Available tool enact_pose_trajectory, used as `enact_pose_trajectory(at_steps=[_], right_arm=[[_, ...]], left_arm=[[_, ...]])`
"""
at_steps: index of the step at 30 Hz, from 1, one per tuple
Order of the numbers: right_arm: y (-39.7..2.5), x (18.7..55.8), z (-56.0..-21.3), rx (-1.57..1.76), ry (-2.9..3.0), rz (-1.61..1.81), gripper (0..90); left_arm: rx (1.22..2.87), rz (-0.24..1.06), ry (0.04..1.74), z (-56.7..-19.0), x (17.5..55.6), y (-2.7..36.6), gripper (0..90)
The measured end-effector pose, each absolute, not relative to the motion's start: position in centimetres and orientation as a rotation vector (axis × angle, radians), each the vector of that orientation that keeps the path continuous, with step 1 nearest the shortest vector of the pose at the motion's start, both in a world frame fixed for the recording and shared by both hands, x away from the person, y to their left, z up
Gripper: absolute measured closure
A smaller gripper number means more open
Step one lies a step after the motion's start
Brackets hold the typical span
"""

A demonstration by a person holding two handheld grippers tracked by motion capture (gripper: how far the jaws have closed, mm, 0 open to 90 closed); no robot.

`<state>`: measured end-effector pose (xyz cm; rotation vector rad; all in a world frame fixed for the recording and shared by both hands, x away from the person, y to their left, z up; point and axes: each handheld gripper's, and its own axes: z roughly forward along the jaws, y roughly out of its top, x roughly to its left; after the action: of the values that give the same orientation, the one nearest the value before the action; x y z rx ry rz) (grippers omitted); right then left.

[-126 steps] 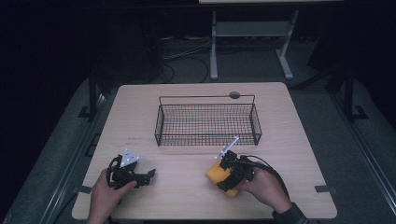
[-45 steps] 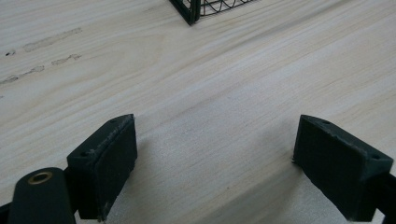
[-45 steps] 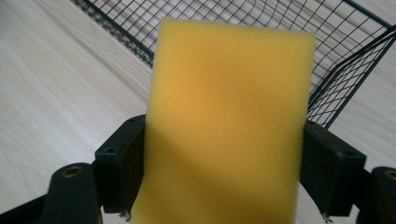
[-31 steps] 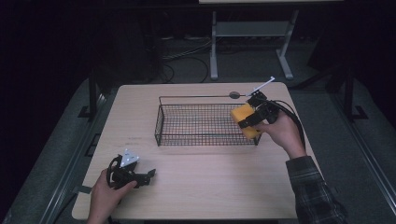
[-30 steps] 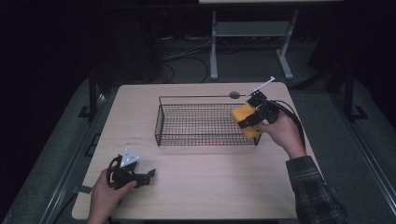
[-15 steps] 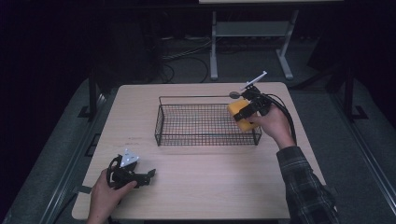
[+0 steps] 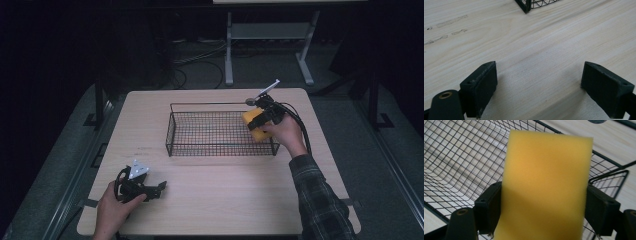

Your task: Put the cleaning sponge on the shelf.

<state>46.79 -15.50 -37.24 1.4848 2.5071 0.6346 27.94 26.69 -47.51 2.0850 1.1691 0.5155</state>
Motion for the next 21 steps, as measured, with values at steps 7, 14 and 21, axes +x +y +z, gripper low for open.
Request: enact_pose_trajectory(at_steps=[7,14,21], right_arm=[[-15.2,47.0,-38.5,1.501,2.525,0.628,22.9],[-15.0,47.0,-39.3,1.494,2.536,0.605,22.6],[-14.7,47.0,-39.9,1.498,2.544,0.582,22.3]], left_arm=[[2.085,0.516,1.169,-47.5,27.9,26.7,12.6],[2.085,0.515,1.169,-47.5,27.9,26.7,12.6],[2.085,0.515,1.169,-47.5,27.9,26.7,12.6]])
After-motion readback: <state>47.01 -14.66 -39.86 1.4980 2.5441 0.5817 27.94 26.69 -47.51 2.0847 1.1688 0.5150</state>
